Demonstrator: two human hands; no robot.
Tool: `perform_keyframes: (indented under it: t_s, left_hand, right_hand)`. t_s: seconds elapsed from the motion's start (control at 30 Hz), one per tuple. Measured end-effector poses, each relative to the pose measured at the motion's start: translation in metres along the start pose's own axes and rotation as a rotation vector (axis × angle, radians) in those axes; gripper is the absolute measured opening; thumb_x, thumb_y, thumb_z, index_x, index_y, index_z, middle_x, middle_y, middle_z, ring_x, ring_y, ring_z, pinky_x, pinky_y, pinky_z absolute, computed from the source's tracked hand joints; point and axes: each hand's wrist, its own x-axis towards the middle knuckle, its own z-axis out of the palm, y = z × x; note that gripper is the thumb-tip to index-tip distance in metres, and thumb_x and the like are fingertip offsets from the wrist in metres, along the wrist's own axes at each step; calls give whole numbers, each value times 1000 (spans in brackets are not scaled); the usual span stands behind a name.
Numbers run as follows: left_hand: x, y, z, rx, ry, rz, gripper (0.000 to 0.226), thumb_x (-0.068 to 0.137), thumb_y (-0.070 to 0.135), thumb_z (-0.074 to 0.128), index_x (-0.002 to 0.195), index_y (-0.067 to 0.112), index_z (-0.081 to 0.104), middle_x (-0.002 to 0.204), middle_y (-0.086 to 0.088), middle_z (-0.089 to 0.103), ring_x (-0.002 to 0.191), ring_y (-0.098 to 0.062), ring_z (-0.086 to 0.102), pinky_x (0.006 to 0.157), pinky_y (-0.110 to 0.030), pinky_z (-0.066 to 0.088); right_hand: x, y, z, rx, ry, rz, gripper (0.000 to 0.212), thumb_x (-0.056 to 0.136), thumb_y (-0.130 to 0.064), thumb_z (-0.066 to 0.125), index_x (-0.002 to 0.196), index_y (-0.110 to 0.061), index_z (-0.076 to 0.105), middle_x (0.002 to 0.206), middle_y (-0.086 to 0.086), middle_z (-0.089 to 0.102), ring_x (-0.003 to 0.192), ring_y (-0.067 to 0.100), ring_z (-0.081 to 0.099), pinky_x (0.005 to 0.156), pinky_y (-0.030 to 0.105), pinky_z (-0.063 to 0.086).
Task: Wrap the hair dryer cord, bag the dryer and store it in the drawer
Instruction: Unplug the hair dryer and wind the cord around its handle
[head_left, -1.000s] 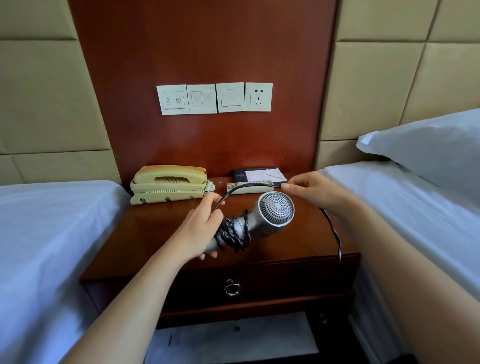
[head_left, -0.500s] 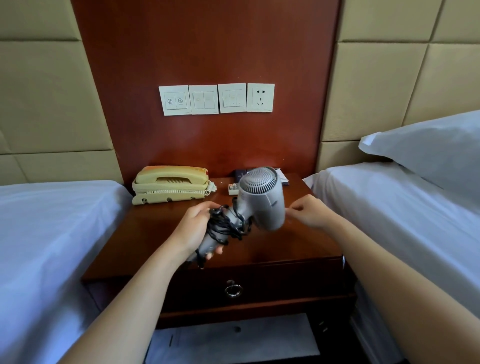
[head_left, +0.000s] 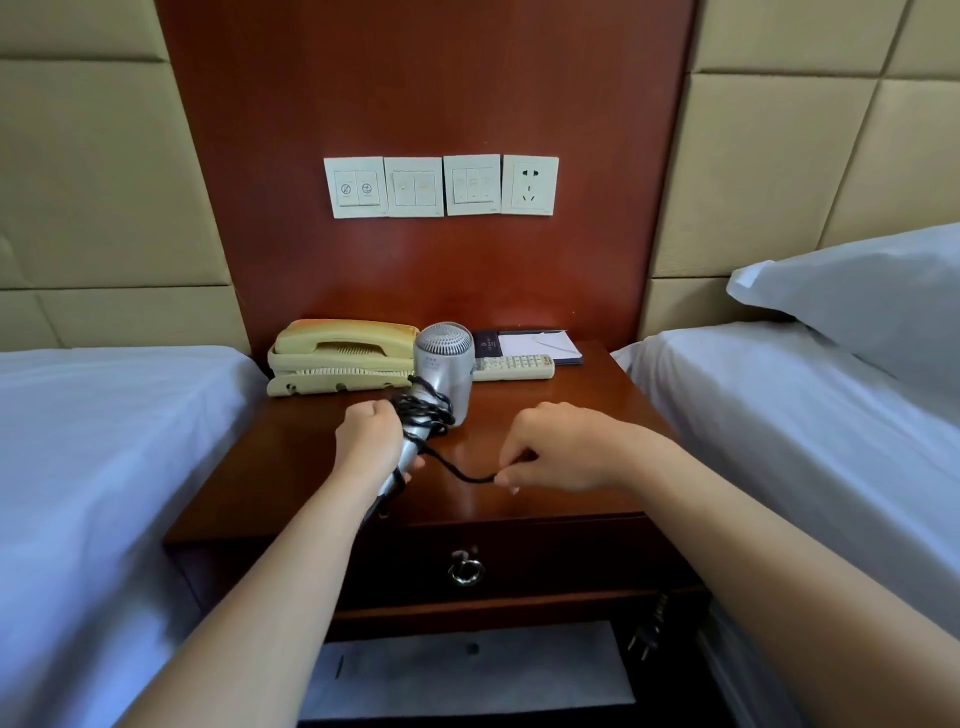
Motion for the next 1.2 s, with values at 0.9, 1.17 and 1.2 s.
perform_keyframes:
  t_s: [0.9,1.17,1.2]
  left_hand:
    - [-45,20,-6,155,-624,370,58,92,63,21,117,28,59,104,-13,72,79,-27,68,60,-32,51]
    - [-52,19,8,436,-442,627,34,101,31,35,123,17,57,109,-1,65,95,-20,65,80,-39,51]
    - [-51,19,7,454,-445,632,33,101,29,36,124,18,56,113,-1,64,100,-20,64,85,-39,52]
  right_hand:
    - [22,-27,-15,28,430,123,25,75,-45,66,69,-24,54,81,-2,57,81,24,56,66,30,39]
    - [20,6,-18,127,157,210,32,74,-46,68,60,-22,53,62,-5,55,62,14,52,60,26,41]
    - [19,17,-20,208,128,190,33,75,-48,69,61,-20,57,61,-4,54,59,12,50,59,26,41]
